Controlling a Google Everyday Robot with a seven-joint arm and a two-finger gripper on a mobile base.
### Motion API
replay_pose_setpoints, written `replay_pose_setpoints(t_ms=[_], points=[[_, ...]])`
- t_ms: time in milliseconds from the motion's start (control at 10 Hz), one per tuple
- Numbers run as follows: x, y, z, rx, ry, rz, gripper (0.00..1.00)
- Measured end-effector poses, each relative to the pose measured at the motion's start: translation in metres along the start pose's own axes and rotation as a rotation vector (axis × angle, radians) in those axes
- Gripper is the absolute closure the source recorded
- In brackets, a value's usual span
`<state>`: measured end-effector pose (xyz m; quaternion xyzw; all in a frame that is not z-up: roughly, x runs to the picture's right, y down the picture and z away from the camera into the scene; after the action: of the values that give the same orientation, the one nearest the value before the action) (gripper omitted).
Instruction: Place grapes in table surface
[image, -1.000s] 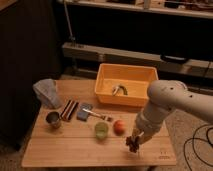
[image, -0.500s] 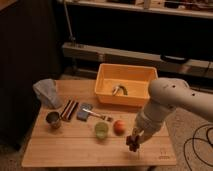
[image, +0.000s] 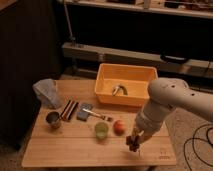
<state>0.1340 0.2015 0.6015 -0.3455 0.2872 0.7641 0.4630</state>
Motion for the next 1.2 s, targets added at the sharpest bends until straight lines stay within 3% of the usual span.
replay_pose_setpoints(t_ms=[400,700,1000,1200], points=[[0.0000,0.0000,-0.0001,0.000,0.000,0.000,0.79],[-0.0001,-0.0001,-0.0001,0.000,0.000,0.000,0.57],[-0.0001,-0.0001,-0.0001,0.000,0.000,0.000,0.26],[-0.0001,-0.0001,-0.0001,0.000,0.000,0.000,0.20]])
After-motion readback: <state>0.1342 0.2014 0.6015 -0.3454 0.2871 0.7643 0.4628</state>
